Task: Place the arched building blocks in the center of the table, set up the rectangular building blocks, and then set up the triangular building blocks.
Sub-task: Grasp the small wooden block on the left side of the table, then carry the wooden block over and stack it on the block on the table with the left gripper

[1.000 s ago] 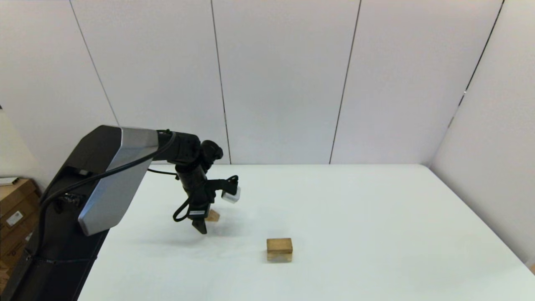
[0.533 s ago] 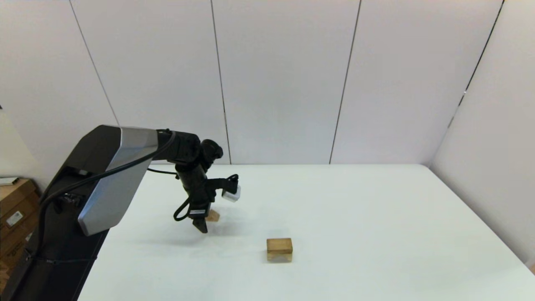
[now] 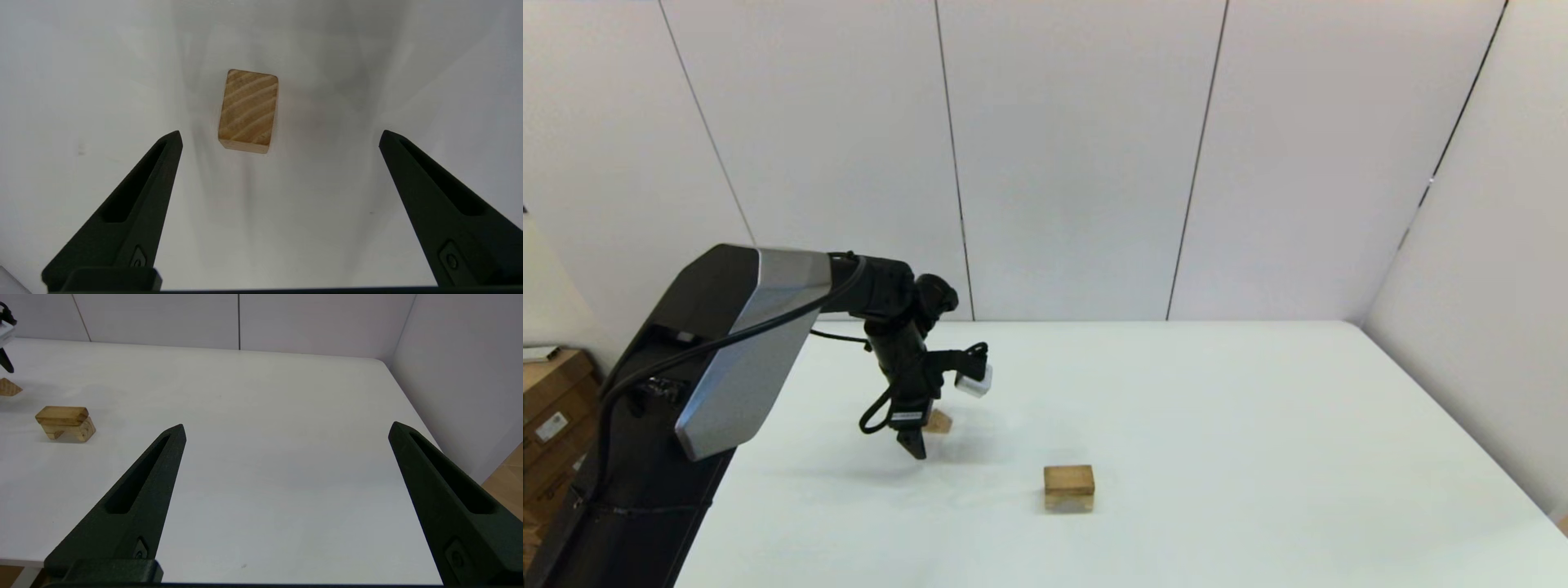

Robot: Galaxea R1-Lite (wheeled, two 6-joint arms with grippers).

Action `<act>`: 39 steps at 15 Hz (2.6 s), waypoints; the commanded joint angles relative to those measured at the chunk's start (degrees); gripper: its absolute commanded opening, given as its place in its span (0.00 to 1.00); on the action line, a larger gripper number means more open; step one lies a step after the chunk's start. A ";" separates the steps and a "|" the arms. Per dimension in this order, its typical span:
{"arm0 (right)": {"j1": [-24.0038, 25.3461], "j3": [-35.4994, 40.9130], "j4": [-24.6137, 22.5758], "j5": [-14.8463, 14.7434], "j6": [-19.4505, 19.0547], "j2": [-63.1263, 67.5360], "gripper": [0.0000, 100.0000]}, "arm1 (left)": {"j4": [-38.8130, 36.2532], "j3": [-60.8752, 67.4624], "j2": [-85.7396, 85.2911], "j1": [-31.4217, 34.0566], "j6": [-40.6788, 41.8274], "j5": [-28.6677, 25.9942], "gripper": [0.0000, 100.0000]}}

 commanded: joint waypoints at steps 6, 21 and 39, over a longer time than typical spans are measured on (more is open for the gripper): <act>0.01 0.00 -0.02 0.03 -0.03 -0.01 1.00 | 1.90 0.00 0.52 -0.62 0.66 0.14 1.00; 0.01 0.00 0.06 0.03 -0.03 -0.01 1.00 | 1.72 0.00 0.88 -0.62 0.48 0.23 1.00; 0.01 0.00 0.06 0.03 -0.03 -0.01 1.00 | 1.90 0.09 -3.25 -0.79 -0.40 -0.21 0.00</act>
